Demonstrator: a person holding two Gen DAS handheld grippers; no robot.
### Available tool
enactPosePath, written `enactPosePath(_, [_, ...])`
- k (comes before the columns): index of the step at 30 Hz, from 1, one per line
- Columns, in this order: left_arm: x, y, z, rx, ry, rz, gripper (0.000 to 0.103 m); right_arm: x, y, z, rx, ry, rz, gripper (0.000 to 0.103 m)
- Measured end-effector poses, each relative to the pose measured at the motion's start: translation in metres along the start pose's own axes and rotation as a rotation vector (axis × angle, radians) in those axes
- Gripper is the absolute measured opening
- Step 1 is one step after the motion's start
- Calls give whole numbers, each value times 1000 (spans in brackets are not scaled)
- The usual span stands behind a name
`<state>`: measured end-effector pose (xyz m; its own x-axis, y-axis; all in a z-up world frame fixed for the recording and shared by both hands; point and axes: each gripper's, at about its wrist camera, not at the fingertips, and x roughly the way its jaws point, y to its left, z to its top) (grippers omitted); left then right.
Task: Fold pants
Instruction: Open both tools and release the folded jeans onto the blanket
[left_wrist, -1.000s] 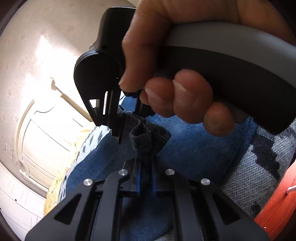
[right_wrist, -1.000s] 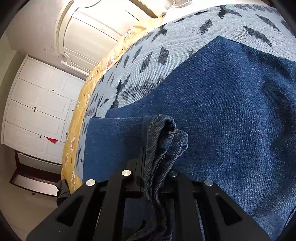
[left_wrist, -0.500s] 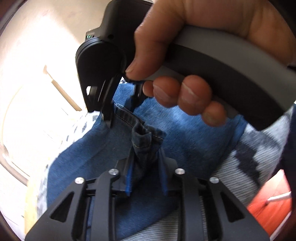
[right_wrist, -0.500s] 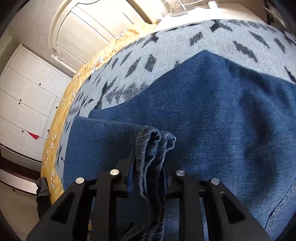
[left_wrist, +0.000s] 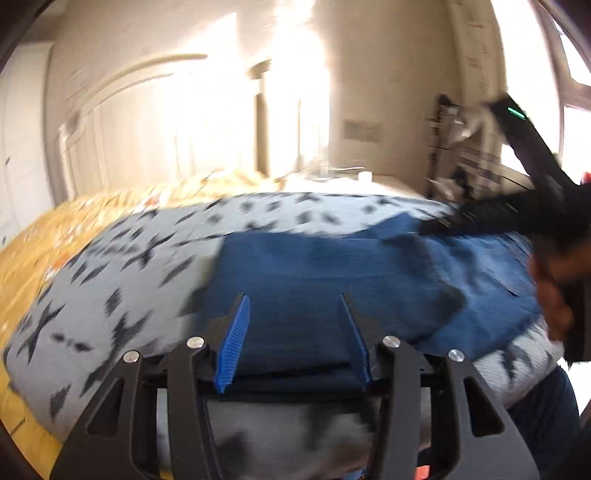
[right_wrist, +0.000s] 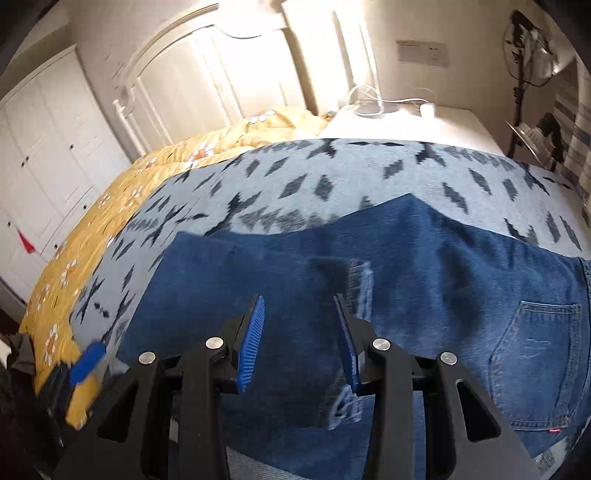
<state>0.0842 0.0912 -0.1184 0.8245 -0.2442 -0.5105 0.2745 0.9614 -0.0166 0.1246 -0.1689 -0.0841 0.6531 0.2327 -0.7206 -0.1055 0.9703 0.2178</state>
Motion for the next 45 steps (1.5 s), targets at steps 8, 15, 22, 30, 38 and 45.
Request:
enactPosePath(8, [58, 56, -28, -118, 230, -10, 9, 50, 4, -40, -20, 157, -81, 38])
enactPosePath(15, [46, 57, -15, -95, 155, -44, 2, 52, 8, -46, -72, 141, -97, 37])
enactPosePath(22, [90, 76, 14, -111, 237, 73, 7, 50, 5, -47, -69, 144, -73, 38])
enactPosePath(30, [154, 80, 47, -76, 326, 88, 11, 48, 3, -46, -59, 152, -56, 39])
enactPosePath(38, [194, 62, 68, 14, 366, 61, 34, 51, 7, -41, -82, 179, -63, 44])
enactPosePath(45, [142, 84, 70, -179, 262, 29, 42, 19, -1, 2, -77, 32, -107, 53])
